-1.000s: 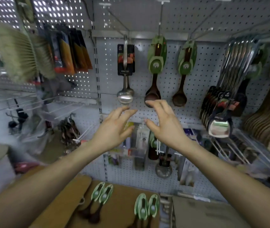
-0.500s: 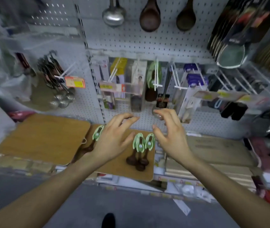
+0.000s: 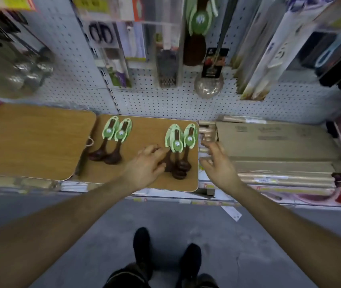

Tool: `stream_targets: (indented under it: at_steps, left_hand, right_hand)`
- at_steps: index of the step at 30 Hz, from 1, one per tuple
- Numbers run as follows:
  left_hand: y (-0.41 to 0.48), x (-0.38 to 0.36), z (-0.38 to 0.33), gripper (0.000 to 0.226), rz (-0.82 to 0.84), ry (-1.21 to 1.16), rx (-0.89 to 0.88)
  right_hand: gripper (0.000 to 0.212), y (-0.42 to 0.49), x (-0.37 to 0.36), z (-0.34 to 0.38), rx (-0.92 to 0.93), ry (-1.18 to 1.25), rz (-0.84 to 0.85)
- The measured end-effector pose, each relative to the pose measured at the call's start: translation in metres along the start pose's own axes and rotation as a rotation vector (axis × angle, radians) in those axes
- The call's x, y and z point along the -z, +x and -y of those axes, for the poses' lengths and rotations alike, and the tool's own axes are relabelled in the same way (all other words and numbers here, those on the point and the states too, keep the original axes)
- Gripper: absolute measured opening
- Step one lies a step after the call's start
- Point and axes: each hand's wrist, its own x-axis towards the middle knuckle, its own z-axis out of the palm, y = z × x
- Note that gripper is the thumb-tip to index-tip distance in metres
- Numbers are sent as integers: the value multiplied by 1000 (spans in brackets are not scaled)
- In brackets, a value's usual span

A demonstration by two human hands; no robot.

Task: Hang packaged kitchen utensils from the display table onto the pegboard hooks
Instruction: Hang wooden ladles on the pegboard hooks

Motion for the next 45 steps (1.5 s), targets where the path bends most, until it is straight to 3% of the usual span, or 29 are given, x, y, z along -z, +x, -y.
stream_targets:
  at_steps: [9,22,29,45]
  left_hand:
    - [63,-91,57,57,143,-31,116]
    - [168,-204,92,68,126,-126,172]
    - [199,-226,92,74,-21,-133,225]
    - [211,-237,85,84,-118,-193,286]
  right_hand:
    - [51,50,-80,-84,-130,-41,94]
    - [53,129,-147,-156,-218,-9,78]
    - [63,163,-170,-172,-219,-6,61]
    - [88,205,-196,-169,-269,-157,-71]
